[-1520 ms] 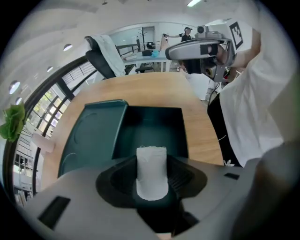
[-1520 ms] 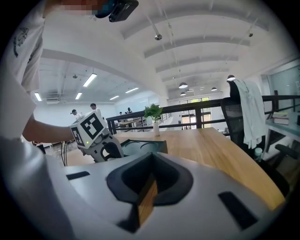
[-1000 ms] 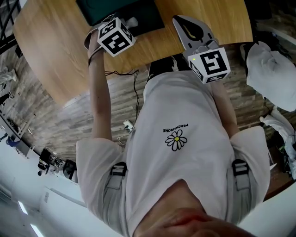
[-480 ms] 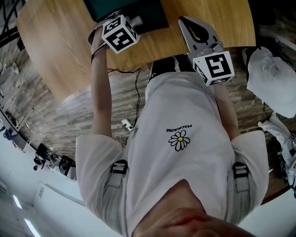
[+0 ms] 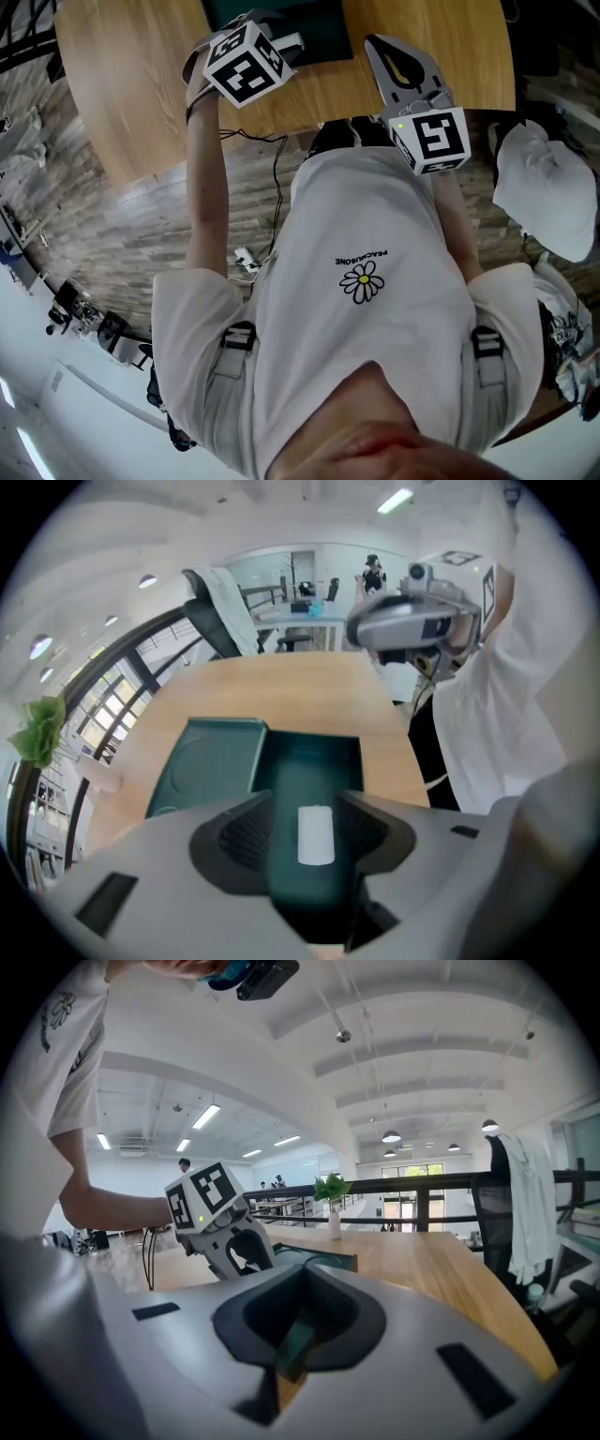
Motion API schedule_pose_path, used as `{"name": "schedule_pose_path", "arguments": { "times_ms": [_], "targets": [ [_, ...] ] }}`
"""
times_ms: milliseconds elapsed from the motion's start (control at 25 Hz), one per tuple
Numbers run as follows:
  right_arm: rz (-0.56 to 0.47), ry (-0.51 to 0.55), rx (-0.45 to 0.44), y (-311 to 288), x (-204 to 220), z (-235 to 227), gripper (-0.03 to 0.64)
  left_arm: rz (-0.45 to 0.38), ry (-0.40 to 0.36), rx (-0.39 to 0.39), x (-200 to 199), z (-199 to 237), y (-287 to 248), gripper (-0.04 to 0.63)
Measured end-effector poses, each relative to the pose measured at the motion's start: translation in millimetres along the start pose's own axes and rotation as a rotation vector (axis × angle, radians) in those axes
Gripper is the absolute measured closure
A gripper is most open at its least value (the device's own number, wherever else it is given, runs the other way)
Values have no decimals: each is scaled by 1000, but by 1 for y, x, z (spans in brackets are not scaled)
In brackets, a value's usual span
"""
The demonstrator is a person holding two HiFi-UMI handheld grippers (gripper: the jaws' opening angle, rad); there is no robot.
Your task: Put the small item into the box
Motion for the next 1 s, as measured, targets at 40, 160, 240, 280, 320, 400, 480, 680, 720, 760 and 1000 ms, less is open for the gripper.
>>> {"name": "schedule_pose_path", "arguments": {
  "times_ms": [40, 160, 240, 280, 320, 400, 480, 680, 720, 760, 1000],
  "targets": [
    [-15, 12, -17, -3, -6, 4, 611, -39, 28, -39, -5, 6, 12, 384],
    [-65, 54, -71, -11, -28, 19, 611, -127, 137, -215, -18, 25, 55, 452],
    [-89, 82, -106, -15, -41, 33, 611, -121, 242, -416, -17, 38, 86, 554],
    [-102, 96, -128, -19, -48, 41, 611, -106, 287, -517, -16, 42, 102, 569],
    [-119, 110, -153, -23, -55, 48, 611, -99, 315, -601, -14, 45, 118, 572],
    [-156, 136, -192, -32, -72, 62, 611, -134, 343, -722, -12, 43, 152, 580],
    [-187, 145, -216, -35, -85, 75, 611, -218, 402, -791, -8, 32, 180, 580],
    [-235, 107, -280, -34, -97, 104, 611, -406, 636, -1059, 13, -16, 224, 580],
    [-240, 102, -288, -34, -97, 108, 611, -428, 694, -1140, 20, -28, 229, 580],
    [-244, 102, -294, -35, -98, 113, 611, -449, 754, -1215, 27, -39, 232, 580],
    [-226, 106, -310, -45, -92, 130, 611, -514, 862, -1487, 43, -83, 240, 581]
  ]
}}
Point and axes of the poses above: the fingertips, and each gripper's own axes: y backward along the fingers, z to its left, x out of its underside, the point moved 5 cm from there along y, backward along the fingers, and after that the axes turned 14 degrees about -y, right-handed, at the moved point
